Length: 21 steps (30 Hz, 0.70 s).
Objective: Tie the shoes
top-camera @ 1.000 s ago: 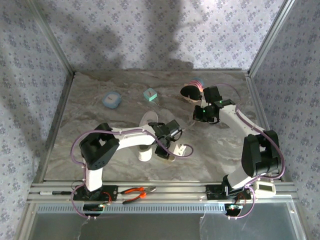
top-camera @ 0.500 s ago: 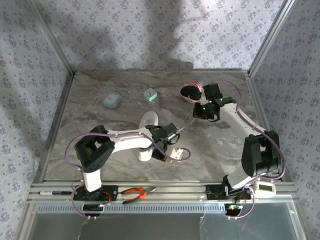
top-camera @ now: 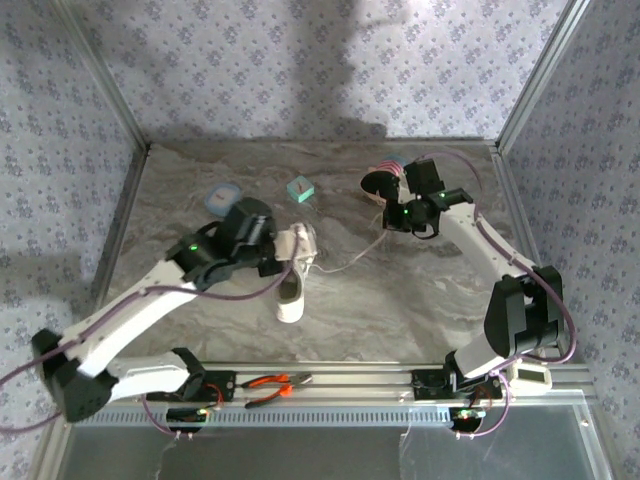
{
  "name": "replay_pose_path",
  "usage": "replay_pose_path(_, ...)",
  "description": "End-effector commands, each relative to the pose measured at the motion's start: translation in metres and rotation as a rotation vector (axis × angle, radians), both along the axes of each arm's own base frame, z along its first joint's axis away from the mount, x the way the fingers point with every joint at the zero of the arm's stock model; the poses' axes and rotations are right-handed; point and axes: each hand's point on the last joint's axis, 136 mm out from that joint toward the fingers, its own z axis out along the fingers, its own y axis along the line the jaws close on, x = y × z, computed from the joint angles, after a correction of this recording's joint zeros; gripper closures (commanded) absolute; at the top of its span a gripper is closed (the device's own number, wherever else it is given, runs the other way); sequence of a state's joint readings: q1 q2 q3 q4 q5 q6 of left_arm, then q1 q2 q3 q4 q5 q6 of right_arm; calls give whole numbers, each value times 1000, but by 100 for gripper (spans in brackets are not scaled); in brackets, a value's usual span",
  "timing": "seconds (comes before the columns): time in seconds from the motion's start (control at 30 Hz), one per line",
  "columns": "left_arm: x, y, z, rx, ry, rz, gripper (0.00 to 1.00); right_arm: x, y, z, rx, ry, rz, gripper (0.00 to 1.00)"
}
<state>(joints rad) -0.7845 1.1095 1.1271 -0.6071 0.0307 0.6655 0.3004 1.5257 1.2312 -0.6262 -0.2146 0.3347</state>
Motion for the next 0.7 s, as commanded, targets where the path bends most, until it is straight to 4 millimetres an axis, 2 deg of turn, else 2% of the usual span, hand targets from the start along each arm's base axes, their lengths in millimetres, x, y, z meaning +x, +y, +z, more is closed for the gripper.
replay_pose_path(0.0,6,50,14,-82,19,220,100,-5,2,10,-19,-11,20,100)
replay_pose_path(0.13,6,108,37,-171,-20,451,100,-5,6,12,-27,-17,28,100)
replay_pose_path(0.2,-3,123,45,-203,-28,490,100,-5,7,13,-30,-19,32,100)
replay_pose_path(0.23,-8,124,47,-212,-23,484,100,-4,7,14,-31,-21,33,100)
replay_pose_path(0.33,-32,110,54,-277,40,384,100,-2,9,14,-33,-19,38,100)
replay_pose_path(0.43,-50,90,52,-315,103,298,100,1,12,18,-34,-22,47,100)
replay_pose_path(0.5,-59,76,42,-303,127,255,100,4,14,21,-35,-27,53,100)
replay_pose_path(0.67,-72,24,2,-212,192,124,100,9,19,29,-29,-36,61,100)
